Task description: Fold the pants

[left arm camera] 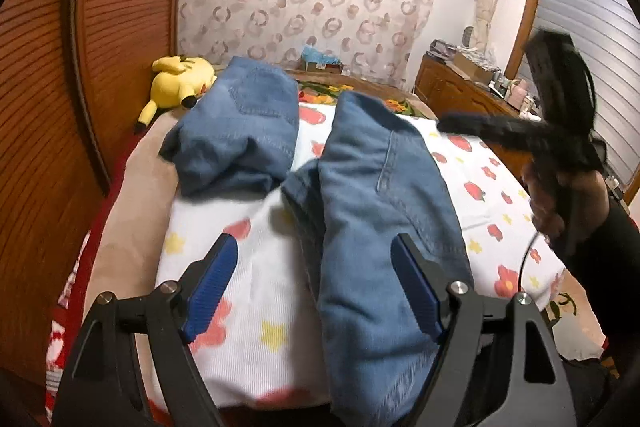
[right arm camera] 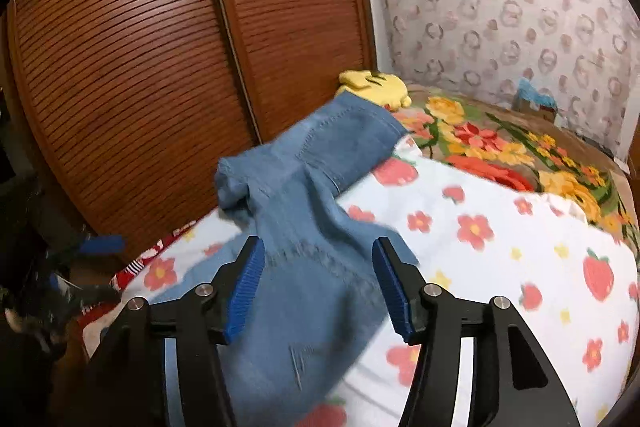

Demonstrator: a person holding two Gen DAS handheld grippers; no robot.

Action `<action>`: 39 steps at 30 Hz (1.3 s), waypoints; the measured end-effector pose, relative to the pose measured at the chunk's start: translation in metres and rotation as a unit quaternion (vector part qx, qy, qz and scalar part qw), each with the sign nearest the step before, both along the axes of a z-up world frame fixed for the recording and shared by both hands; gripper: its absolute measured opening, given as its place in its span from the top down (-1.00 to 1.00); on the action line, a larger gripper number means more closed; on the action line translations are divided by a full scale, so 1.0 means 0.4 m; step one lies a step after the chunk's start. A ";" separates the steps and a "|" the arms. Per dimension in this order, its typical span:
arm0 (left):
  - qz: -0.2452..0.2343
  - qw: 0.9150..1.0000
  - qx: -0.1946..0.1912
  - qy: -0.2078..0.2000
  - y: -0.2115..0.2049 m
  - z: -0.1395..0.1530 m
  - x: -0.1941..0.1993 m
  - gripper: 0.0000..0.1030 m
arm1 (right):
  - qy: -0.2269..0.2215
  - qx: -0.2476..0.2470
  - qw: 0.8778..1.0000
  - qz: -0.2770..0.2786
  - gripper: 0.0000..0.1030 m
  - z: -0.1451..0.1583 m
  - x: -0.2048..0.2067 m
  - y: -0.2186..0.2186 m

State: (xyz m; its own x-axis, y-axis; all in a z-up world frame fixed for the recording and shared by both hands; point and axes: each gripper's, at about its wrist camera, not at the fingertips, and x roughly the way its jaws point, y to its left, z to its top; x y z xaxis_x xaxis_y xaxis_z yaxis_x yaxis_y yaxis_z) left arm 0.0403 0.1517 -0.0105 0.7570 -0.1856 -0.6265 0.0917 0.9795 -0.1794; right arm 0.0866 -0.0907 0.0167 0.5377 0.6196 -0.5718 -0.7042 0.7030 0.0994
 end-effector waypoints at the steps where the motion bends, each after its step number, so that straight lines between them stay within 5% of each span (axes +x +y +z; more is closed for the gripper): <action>1: -0.005 1.000 0.003 0.003 -0.004 -0.003 0.021 -0.54 | 0.010 -0.005 1.000 0.000 -0.16 -0.016 0.002 -0.007; 5: -0.022 0.999 -0.001 0.032 -0.007 -0.035 0.112 -0.54 | 0.049 -0.021 0.999 -0.004 -0.20 -0.076 0.009 -0.020; 14: -0.052 0.993 -0.033 0.103 0.019 -0.131 0.294 -0.54 | 0.107 0.025 0.994 0.012 -0.56 -0.145 0.063 -0.022; 25: -0.078 0.986 -0.063 0.135 0.022 -0.201 0.366 -0.48 | 0.131 0.037 0.990 0.028 -0.56 -0.208 0.120 0.007; 30: -0.099 0.983 -0.082 0.130 0.017 -0.218 0.370 -0.17 | 0.152 0.058 0.986 0.046 -0.14 -0.227 0.128 0.012; 35: -0.113 0.983 -0.084 0.120 -0.002 -0.200 0.340 0.57 | 0.127 0.054 0.989 0.060 0.29 -0.199 0.103 0.022; 39: -0.109 0.985 -0.097 0.092 0.005 -0.140 0.305 0.65 | 0.104 0.058 0.989 0.087 0.40 -0.126 0.068 0.046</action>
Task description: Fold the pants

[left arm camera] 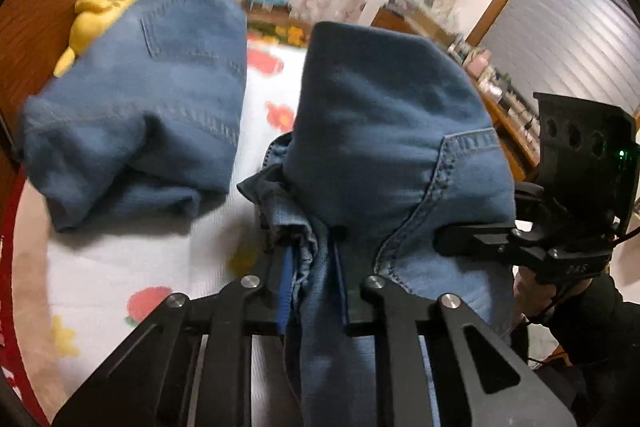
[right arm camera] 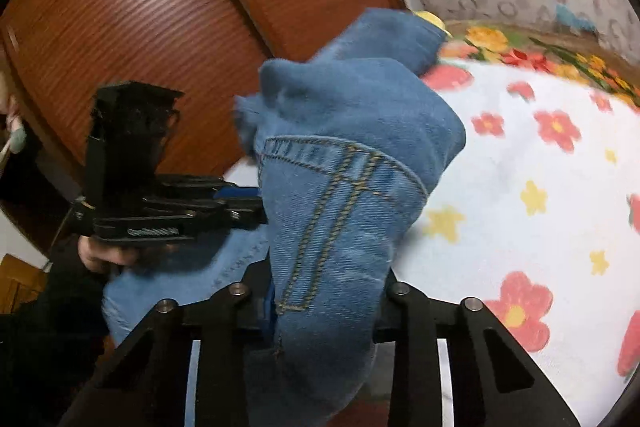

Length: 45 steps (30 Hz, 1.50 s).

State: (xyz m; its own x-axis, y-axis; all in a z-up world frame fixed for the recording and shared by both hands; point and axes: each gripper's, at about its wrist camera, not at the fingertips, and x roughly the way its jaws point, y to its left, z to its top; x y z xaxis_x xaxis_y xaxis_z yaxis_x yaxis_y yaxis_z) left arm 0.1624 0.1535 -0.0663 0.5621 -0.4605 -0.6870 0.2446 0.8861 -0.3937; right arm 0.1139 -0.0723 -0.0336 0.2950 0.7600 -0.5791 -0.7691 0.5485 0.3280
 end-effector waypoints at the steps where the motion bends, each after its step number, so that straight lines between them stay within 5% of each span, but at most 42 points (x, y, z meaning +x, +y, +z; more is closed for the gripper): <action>1: 0.004 1.000 -0.007 -0.013 0.010 0.029 -0.016 0.66 | -0.010 0.004 1.000 0.011 0.40 0.033 -0.015 0.009; 6: 0.042 0.994 -0.032 -0.100 0.091 0.215 -0.097 0.67 | -0.067 0.030 0.996 0.054 0.41 0.216 -0.066 0.066; 12: 0.089 0.977 -0.011 -0.193 0.225 0.437 -0.149 0.67 | -0.133 0.065 0.984 0.100 0.42 0.431 -0.065 0.188; 18: 0.122 0.969 0.056 -0.207 0.311 0.522 -0.057 0.66 | -0.150 0.097 0.979 0.096 0.41 0.480 0.074 0.302; 22: 0.135 0.968 0.115 -0.177 0.308 0.471 0.122 0.64 | -0.126 0.087 0.987 0.058 0.31 0.408 0.238 0.358; 24: 0.143 0.969 0.143 -0.143 0.308 0.393 0.233 0.63 | -0.085 0.052 0.995 0.027 0.10 0.334 0.335 0.421; 27: 0.143 0.976 0.150 -0.059 0.321 0.231 0.372 0.62 | -0.030 -0.034 0.998 -0.045 -0.01 0.195 0.481 0.435; 30: 0.135 0.980 0.142 -0.038 0.313 0.143 0.398 0.62 | -0.016 -0.057 0.994 -0.092 -0.10 0.144 0.546 0.404; 34: 0.133 0.980 0.142 -0.040 0.313 0.115 0.394 0.32 | -0.020 -0.048 0.995 -0.085 -0.19 0.169 0.553 0.376; 37: 0.132 0.979 0.147 -0.053 0.304 0.116 0.374 -0.09 | -0.044 -0.036 0.994 -0.094 -0.19 0.188 0.554 0.351; 41: 0.132 0.978 0.149 -0.065 0.284 0.128 0.364 -0.11 | -0.107 -0.020 0.986 -0.127 -0.19 0.228 0.476 0.256; 45: 0.132 0.975 0.161 -0.071 0.257 0.131 0.348 -0.11 | -0.127 0.003 0.988 -0.089 -0.11 0.231 0.422 0.263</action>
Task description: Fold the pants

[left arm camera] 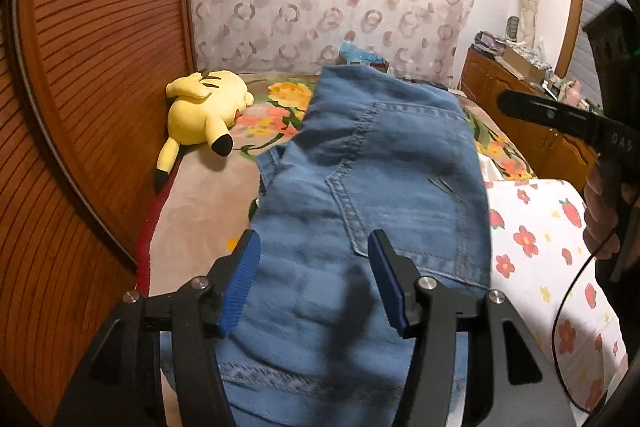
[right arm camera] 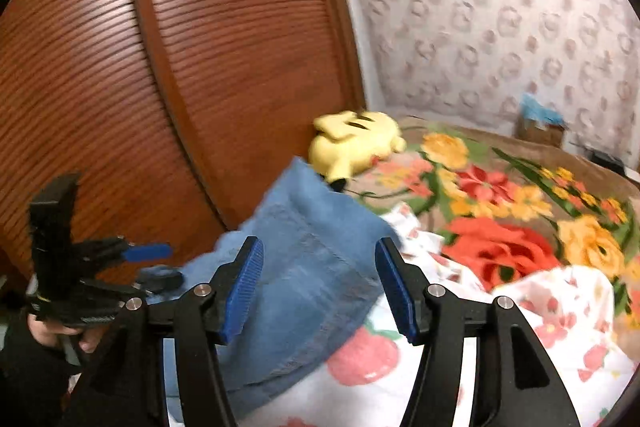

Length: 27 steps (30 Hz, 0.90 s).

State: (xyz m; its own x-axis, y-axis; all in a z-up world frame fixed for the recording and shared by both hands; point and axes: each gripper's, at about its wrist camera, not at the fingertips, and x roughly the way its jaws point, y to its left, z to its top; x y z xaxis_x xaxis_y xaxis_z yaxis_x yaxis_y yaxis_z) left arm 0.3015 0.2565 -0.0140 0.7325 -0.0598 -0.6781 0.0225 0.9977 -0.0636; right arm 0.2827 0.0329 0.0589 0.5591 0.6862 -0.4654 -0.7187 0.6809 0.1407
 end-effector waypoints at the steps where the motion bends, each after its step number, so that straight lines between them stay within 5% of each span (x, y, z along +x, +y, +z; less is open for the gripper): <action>1: 0.001 1.000 0.005 -0.003 -0.008 0.002 -0.003 -0.11 | -0.003 -0.004 1.000 0.008 -0.11 -0.009 -0.007 0.007; 8: 0.003 1.000 0.003 -0.012 -0.044 0.008 -0.036 -0.11 | 0.029 -0.056 0.998 0.000 0.03 -0.114 0.086 0.040; 16: 0.007 1.000 0.005 -0.014 -0.072 0.008 -0.055 -0.11 | 0.057 -0.049 0.997 -0.014 0.03 -0.112 0.131 0.028; 27: -0.007 0.999 -0.007 -0.041 -0.189 0.044 -0.164 -0.19 | -0.009 -0.032 0.996 -0.079 0.03 -0.062 -0.174 -0.143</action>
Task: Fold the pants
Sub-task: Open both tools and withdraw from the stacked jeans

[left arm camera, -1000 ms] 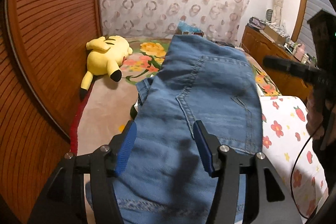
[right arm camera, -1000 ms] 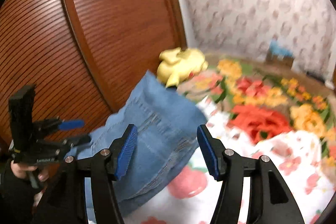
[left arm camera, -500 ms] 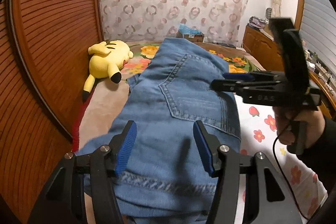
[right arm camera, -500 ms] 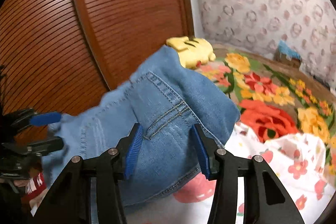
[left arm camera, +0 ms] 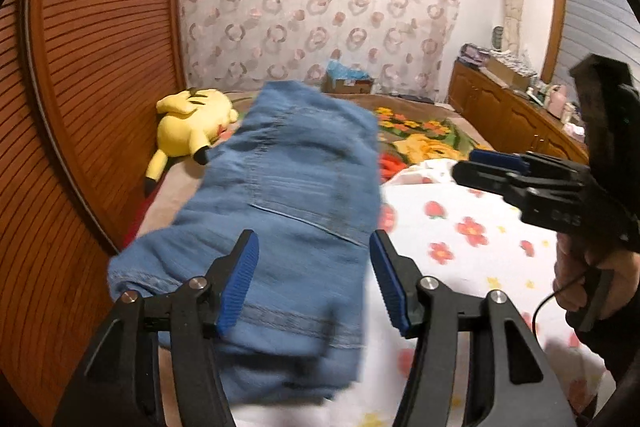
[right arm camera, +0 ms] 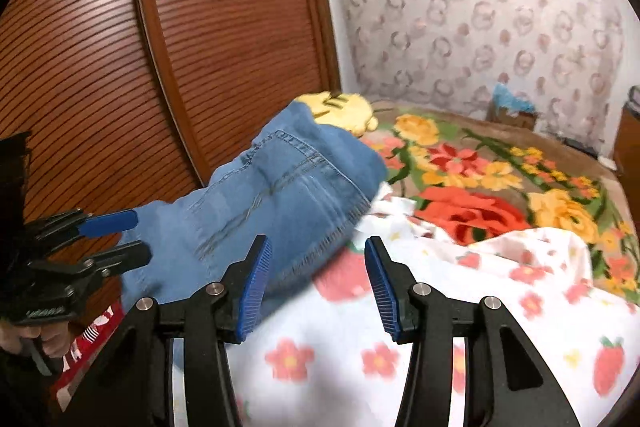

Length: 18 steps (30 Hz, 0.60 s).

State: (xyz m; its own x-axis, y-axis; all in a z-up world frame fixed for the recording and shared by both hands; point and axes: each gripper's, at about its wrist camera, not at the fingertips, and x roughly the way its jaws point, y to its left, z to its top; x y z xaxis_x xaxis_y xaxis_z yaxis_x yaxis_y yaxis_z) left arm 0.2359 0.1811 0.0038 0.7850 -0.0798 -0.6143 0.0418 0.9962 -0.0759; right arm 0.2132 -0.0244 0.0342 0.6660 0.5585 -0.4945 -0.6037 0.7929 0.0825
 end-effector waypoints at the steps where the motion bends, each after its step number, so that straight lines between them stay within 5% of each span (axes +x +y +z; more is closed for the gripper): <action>1: -0.004 1.000 -0.001 -0.003 -0.016 0.006 -0.013 -0.28 | -0.006 0.001 1.000 -0.006 0.03 0.005 -0.030 -0.025; 7: -0.027 0.999 0.004 -0.035 -0.133 0.049 -0.098 -0.62 | -0.031 0.008 0.999 -0.043 0.03 0.031 -0.202 -0.155; 11: -0.036 0.998 0.021 -0.053 -0.217 0.077 -0.150 -0.63 | -0.049 0.011 0.996 -0.070 0.01 0.043 -0.310 -0.229; 18: -0.068 0.995 -0.003 -0.071 -0.327 0.111 -0.236 -0.64 | -0.071 0.016 0.991 -0.112 -0.29 0.041 -0.476 -0.337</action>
State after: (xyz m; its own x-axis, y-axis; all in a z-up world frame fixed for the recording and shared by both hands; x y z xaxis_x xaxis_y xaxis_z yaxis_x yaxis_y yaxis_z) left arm 0.1414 0.0503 0.0484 0.8454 -0.1942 -0.4975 0.1860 0.9803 -0.0666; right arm 0.0230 -0.1592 0.0506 0.8368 0.4029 -0.3708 -0.4203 0.9067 0.0365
